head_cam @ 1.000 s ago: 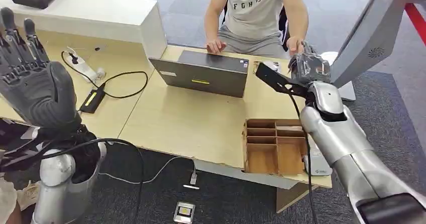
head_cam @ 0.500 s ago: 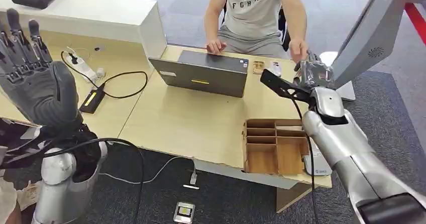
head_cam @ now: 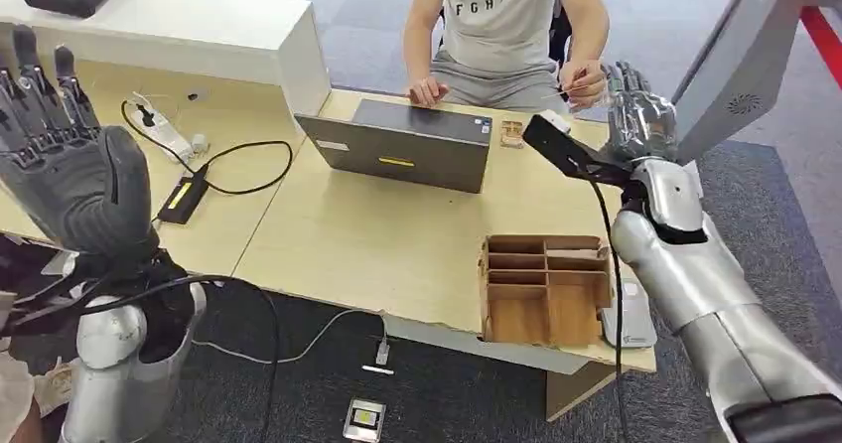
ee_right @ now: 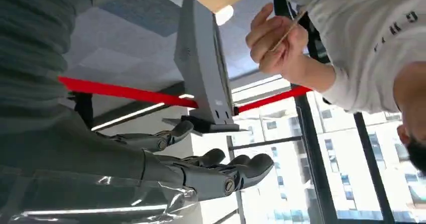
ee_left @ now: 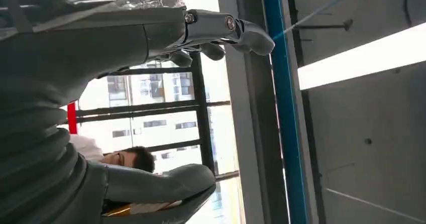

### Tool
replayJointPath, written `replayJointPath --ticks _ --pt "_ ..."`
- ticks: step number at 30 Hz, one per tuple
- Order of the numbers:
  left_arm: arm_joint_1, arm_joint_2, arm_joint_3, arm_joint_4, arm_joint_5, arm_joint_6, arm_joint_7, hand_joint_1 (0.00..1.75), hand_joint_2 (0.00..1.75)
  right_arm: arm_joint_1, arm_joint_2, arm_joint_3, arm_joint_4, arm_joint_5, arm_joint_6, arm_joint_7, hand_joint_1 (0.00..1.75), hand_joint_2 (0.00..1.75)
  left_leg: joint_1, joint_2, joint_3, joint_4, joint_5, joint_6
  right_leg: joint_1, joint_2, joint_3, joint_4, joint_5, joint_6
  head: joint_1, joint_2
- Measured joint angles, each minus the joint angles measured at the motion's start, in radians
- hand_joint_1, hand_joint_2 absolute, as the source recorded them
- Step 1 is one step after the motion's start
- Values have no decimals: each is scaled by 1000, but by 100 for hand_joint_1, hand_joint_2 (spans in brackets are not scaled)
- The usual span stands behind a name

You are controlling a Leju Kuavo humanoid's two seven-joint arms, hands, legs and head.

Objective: Pass the card to the sensor for recognition and then transmit it.

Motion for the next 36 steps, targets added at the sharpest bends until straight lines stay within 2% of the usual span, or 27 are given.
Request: replayJointPath --ticks 3,7,10,12,18,21,24,26,31,36 --pt "20 0 12 -4 -9 10 8 0 175 90 -52 -27 -183 -29 -9 29 0 175 0 0 0 0 0 0 0 0 0 0 0 0 0 0" --pt "55 0 32 -29 -19 29 17 0 175 272 -115 -86 -463 -34 -41 58 0 175 0 0 0 0 -1 0 0 0 0 0 0 0 0 0" --pt "59 0 39 -37 -21 29 18 0 175 321 -139 -109 -568 -34 -44 58 0 175 0 1 0 0 -1 0 0 1 0 0 0 0 0 0" --pt "65 0 44 -45 -42 45 18 0 175 361 -151 -133 -650 -58 -88 25 0 175 0 1 1 0 -1 0 0 0 0 -1 0 0 0 0" --pt "125 3 66 -93 -105 110 33 0 175 630 -148 -182 -901 -115 -273 -82 0 175 1 0 1 -1 -1 0 1 0 2 -1 -1 0 0 0" --pt "163 3 73 -119 -143 155 49 0 175 744 -134 -211 -1002 -154 -396 -185 0 175 1 0 1 -2 -1 0 1 0 2 -1 -2 -1 0 0" --pt "189 8 77 -130 -142 167 55 0 175 859 -101 -237 -1091 -204 -413 -327 0 175 1 0 1 -2 -2 0 0 0 2 -1 -2 -1 0 0" --pt "200 10 78 -134 -141 170 47 0 175 898 -81 -243 -1123 -233 -415 -382 0 175 1 1 1 -2 -2 0 0 0 2 -1 -2 -1 0 0" --pt "218 11 77 -145 -155 212 38 0 175 924 -45 -251 -1169 -270 -415 -412 0 175 0 1 2 -2 -1 -1 0 0 2 -1 -1 -1 0 0" --pt "218 14 72 -145 -151 214 38 0 175 941 -33 -269 -1206 -289 -415 -412 0 175 0 1 2 -2 0 -1 0 0 2 -1 -1 -2 0 0"
